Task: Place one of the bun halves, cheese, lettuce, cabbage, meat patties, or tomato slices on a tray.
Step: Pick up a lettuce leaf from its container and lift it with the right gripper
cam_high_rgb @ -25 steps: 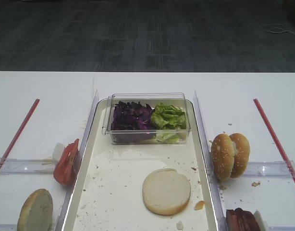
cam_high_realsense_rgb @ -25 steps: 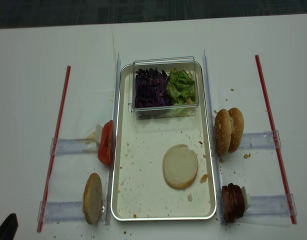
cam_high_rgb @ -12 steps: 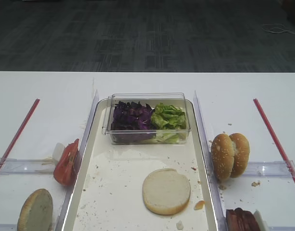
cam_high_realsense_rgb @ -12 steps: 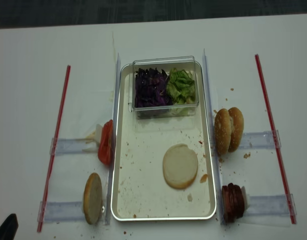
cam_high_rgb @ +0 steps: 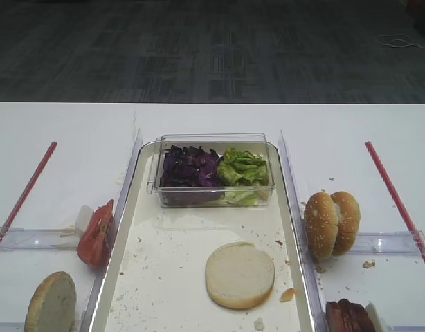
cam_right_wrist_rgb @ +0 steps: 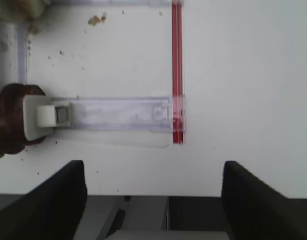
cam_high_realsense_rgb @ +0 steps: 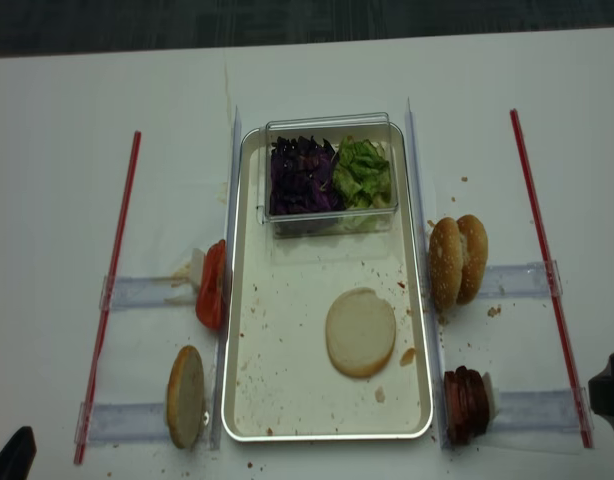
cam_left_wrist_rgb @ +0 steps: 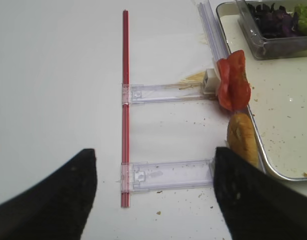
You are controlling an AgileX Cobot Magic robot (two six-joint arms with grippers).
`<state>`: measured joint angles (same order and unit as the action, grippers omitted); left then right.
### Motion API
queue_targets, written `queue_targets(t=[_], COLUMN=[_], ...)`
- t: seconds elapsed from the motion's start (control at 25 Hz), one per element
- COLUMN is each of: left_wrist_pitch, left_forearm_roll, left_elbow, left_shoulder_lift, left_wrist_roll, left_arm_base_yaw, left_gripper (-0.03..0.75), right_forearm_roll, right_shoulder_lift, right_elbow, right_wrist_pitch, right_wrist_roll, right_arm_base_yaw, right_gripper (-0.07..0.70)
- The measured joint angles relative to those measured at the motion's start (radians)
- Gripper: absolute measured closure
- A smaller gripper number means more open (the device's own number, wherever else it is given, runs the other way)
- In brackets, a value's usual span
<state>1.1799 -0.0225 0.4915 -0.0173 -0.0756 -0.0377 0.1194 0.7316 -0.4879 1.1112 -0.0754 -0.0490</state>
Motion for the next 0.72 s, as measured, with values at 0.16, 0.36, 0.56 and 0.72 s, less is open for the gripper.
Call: queue_targets(t=[0.16, 0.36, 0.56, 0.72], left_wrist_pitch=[0.0, 0.0, 0.0, 0.0], left_forearm_roll=[0.0, 0.0, 0.0, 0.0], left_elbow=[0.0, 0.0, 0.0, 0.0], left_shoulder_lift=[0.0, 0.0, 0.0, 0.0], left_wrist_roll=[0.0, 0.0, 0.0, 0.0], left_arm_base_yaw=[0.0, 0.0, 0.0, 0.0], left_gripper=[0.225, 0.225, 0.225, 0.225], right_forearm_roll=[0.017, 0.019, 0.019, 0.019], right_shoulder_lift=[0.178, 0.238, 0.277, 0.396], right_elbow=[0.0, 0.0, -0.023, -0.123], right_wrist_pitch=[-0.01, -0.016, -0.033, -0.057], right_wrist_roll=[-0.019, -0.021, -0.019, -0.019], right_arm_base_yaw=[0.0, 0.0, 0.0, 0.0], right_gripper=[0.042, 0.042, 0.042, 0.042])
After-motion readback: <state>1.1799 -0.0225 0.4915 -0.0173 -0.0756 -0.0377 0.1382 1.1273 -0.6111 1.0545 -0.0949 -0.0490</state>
